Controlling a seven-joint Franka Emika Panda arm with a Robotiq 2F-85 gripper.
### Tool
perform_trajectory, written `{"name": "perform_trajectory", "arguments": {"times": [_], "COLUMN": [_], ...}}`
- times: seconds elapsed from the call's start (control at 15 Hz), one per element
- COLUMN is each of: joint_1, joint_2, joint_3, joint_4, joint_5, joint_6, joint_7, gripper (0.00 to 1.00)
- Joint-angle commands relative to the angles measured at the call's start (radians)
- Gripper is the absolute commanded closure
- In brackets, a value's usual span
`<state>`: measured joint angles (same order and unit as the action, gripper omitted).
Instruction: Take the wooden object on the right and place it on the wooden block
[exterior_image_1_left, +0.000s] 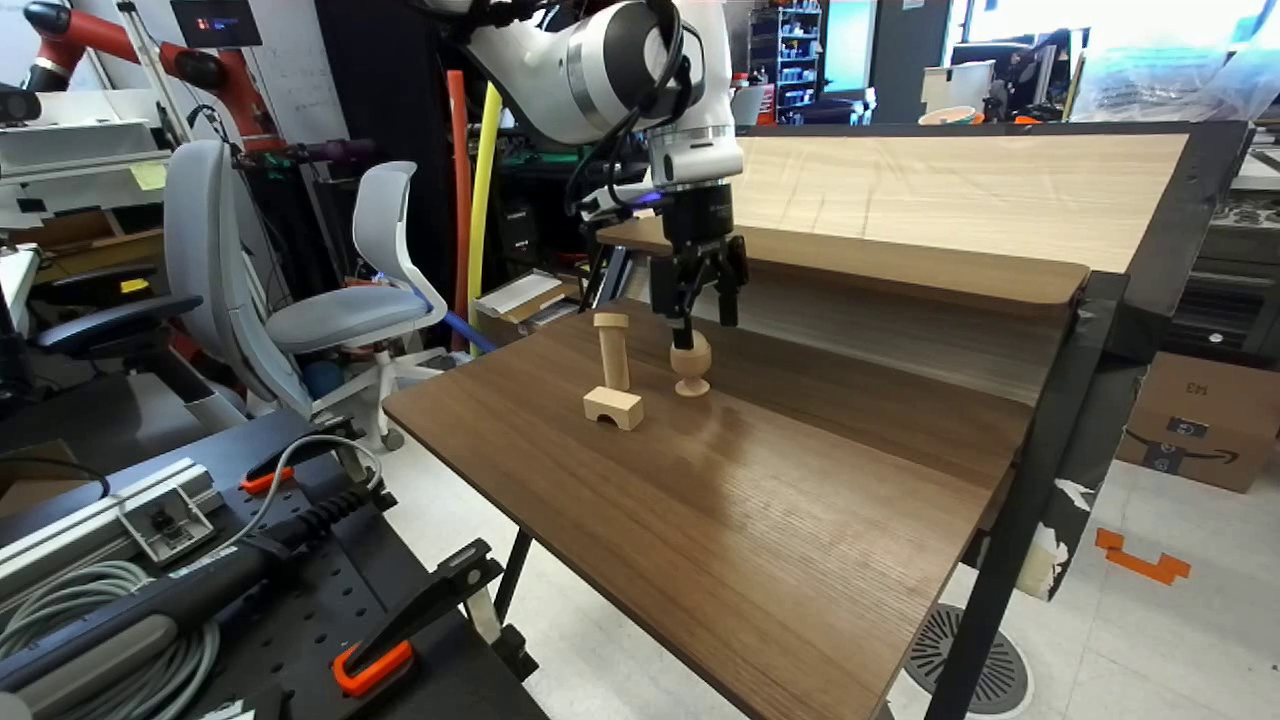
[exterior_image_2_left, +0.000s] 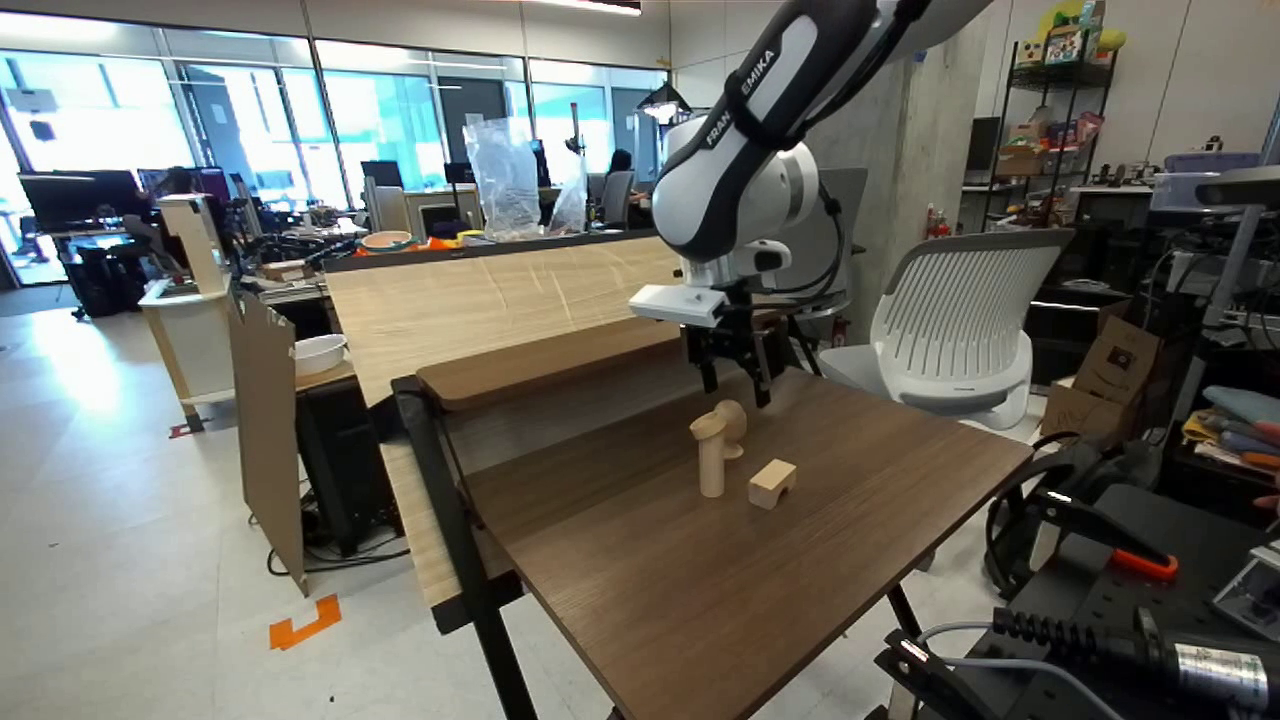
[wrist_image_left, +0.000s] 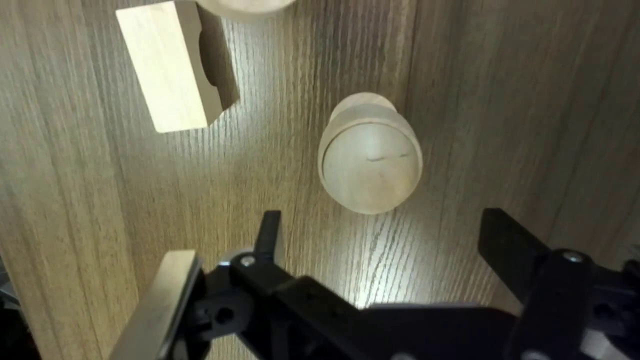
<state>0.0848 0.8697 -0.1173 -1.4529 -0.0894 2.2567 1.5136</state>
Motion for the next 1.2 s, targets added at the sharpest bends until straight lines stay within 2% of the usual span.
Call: {"name": "perform_trajectory", "arguments": {"times": [0.0,0.6,0.67,0.73,0.87,1.13], "joint_1": [0.024,0.036,0.037,0.038,0.037,0.036], "joint_2": [0.056,0.115,0.121,0.125,0.134,0.140], "joint_3": [-0.019,-0.020,-0.021,-0.022,-0.022,-0.023], "joint_4": [0.084,0.135,0.141,0.143,0.151,0.159], "joint_5": [0.020,0.016,0.014,0.014,0.014,0.015], "joint_6": [-0.048,-0.083,-0.085,-0.083,-0.084,-0.084], "joint_7": [0.025,0.041,0.043,0.044,0.043,0.043], "gripper": [0.00,0.00,0.04,0.28,0.33,0.66]}}
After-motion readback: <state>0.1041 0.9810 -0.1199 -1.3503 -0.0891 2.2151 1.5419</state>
